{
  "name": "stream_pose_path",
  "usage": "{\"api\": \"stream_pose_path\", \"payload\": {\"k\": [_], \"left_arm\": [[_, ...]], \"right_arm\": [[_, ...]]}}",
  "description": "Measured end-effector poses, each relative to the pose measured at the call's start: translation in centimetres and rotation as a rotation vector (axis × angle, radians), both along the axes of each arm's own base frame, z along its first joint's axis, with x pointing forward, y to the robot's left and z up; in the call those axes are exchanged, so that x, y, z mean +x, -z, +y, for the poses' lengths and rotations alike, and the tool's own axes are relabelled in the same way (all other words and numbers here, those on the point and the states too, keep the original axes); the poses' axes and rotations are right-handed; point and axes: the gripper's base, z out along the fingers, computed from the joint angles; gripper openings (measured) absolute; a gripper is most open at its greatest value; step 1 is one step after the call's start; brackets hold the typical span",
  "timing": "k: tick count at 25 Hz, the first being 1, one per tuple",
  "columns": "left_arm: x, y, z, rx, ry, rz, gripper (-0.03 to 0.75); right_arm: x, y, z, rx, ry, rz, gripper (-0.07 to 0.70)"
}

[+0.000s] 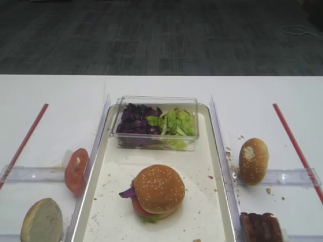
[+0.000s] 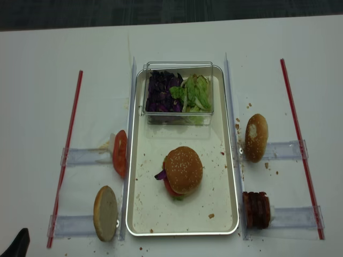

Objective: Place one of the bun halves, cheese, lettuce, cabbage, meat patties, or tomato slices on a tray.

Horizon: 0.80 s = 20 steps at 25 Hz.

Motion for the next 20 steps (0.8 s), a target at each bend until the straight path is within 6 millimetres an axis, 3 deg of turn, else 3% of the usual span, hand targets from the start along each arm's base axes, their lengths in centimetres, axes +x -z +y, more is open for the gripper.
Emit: {"api": "stream_pose_path", "payload": {"k": [20], "left_arm": [[0.0,0.0,0.0,0.0,0.0,0.0,0.685]], "right_arm": [[0.0,0.0,0.0,0.0,0.0,0.0,0.626]]}}
